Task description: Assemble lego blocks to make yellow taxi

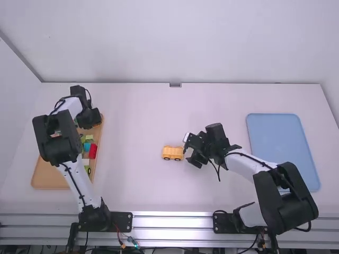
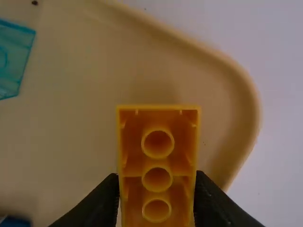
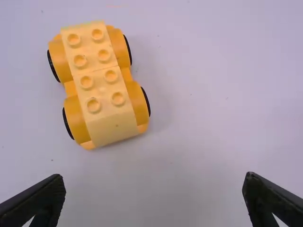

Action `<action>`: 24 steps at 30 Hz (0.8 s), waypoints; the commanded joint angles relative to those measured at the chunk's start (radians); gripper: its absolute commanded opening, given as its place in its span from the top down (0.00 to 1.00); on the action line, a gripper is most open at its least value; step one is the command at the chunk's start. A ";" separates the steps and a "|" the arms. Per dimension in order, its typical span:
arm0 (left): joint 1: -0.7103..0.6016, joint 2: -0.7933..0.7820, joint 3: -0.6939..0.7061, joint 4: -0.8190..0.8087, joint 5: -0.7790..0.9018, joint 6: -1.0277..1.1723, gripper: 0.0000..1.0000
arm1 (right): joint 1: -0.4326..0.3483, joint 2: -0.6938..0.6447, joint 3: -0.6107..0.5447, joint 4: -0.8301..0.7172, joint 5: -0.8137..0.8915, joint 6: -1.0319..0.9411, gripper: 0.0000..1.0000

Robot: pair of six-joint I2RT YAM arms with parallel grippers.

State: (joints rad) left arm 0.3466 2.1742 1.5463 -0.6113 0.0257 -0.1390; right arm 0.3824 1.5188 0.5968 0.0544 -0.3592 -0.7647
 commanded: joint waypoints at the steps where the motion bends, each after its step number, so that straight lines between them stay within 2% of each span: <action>1: -0.006 0.016 -0.019 0.005 0.008 -0.003 0.63 | -0.002 -0.015 -0.010 -0.004 -0.002 0.005 0.01; 4: -0.006 0.016 -0.025 0.015 0.008 0.000 0.68 | -0.002 -0.015 -0.010 -0.004 -0.002 0.005 0.01; 11: 0.000 0.000 0.007 -0.005 0.011 0.033 0.96 | -0.003 -0.015 -0.010 0.022 -0.010 0.025 0.01; 20: -0.043 -0.182 -0.052 0.003 0.021 0.060 0.98 | -0.004 -0.015 -0.008 0.177 -0.017 0.224 0.01; 24: -0.089 -0.325 -0.164 0.080 0.176 0.175 0.98 | -0.011 -0.015 0.002 0.233 -0.096 0.258 0.01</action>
State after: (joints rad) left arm 0.2909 1.9419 1.4200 -0.5350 0.0929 -0.0456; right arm 0.3794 1.5188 0.5968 0.2821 -0.3992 -0.5617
